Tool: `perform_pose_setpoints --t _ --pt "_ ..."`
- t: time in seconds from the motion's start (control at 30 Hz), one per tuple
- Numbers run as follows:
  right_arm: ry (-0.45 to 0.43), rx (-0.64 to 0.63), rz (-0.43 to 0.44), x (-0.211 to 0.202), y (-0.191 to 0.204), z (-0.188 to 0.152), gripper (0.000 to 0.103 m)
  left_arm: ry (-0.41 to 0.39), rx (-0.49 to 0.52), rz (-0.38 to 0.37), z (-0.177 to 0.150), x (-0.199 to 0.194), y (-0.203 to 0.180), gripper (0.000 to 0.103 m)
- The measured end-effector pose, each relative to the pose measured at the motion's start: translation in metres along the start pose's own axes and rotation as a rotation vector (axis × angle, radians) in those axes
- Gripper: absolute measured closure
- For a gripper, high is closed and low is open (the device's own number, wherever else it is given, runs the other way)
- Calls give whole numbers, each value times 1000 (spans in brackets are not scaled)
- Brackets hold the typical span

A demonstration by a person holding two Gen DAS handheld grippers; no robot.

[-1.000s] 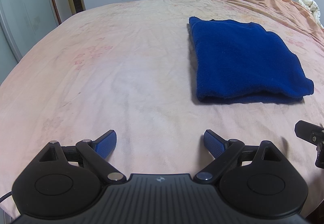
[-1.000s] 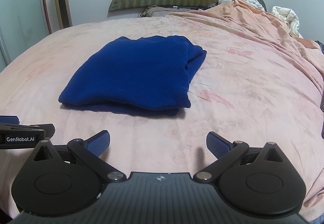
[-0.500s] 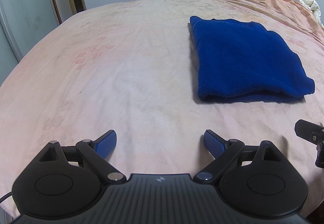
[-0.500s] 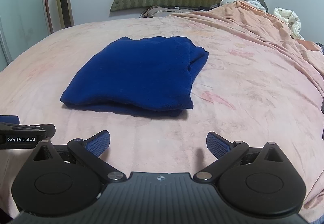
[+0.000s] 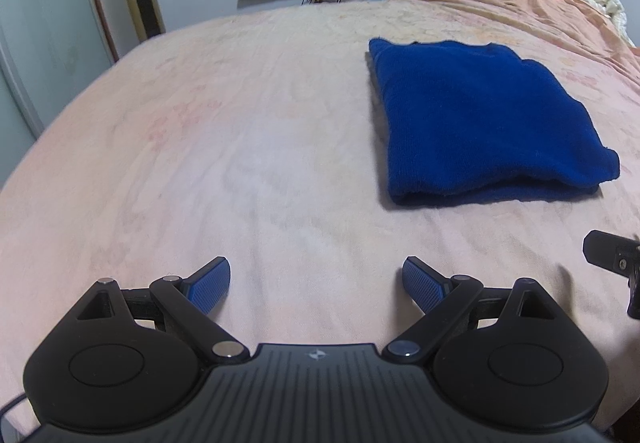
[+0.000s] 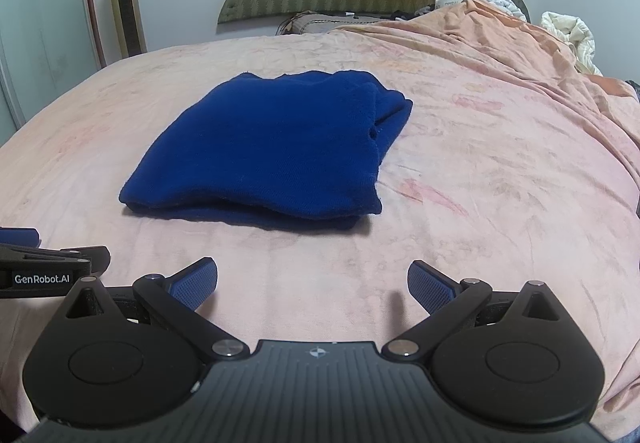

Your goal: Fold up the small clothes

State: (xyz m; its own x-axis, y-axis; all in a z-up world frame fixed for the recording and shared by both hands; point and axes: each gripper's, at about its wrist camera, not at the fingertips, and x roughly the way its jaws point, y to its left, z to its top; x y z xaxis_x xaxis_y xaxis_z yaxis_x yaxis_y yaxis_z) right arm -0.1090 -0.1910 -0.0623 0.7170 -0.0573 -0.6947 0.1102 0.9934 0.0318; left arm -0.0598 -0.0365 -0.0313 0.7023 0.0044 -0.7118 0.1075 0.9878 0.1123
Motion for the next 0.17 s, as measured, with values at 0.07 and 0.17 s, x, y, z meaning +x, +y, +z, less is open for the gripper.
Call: perform_pose_setpoints --t 0.07,0.17 --pt "-2 4 1 1 -2 0 0 -26 0 9 1 -2 5 9" --pt "-37 15 -15 -1 -13 4 0 -37 -18 14 9 -1 22 9"
